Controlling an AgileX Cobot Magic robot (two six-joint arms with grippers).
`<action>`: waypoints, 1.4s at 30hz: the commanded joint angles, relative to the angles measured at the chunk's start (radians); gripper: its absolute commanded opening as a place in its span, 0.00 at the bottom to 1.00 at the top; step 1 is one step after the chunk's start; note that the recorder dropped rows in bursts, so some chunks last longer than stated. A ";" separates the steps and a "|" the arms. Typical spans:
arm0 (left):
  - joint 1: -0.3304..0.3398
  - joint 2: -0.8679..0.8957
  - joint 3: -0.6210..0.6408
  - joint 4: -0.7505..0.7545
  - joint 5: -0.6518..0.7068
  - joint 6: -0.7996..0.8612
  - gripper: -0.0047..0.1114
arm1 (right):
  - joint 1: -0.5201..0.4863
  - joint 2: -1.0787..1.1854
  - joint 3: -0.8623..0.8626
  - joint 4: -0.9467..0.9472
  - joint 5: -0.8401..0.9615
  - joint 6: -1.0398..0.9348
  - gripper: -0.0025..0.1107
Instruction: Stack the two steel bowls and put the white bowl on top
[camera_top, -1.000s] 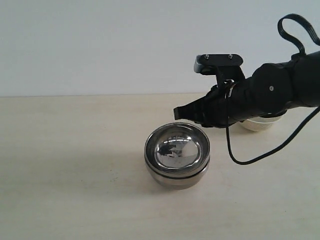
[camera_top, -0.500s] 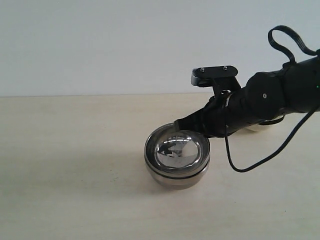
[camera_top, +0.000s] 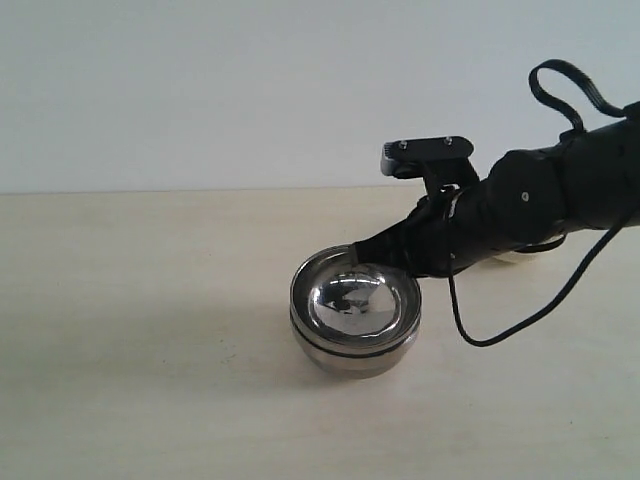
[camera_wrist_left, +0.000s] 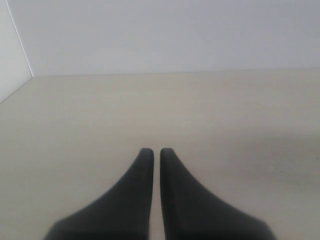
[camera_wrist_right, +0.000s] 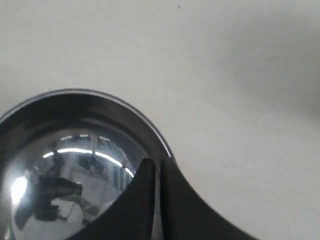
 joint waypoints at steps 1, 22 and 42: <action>0.001 -0.003 0.003 -0.003 -0.006 -0.011 0.08 | -0.001 -0.056 -0.001 -0.011 -0.024 -0.007 0.02; 0.001 -0.003 0.003 -0.003 -0.006 -0.011 0.08 | -0.001 0.056 -0.001 -0.011 -0.133 0.034 0.02; 0.001 -0.003 0.003 -0.003 -0.006 -0.011 0.08 | 0.022 0.053 -0.001 0.000 -0.202 0.090 0.02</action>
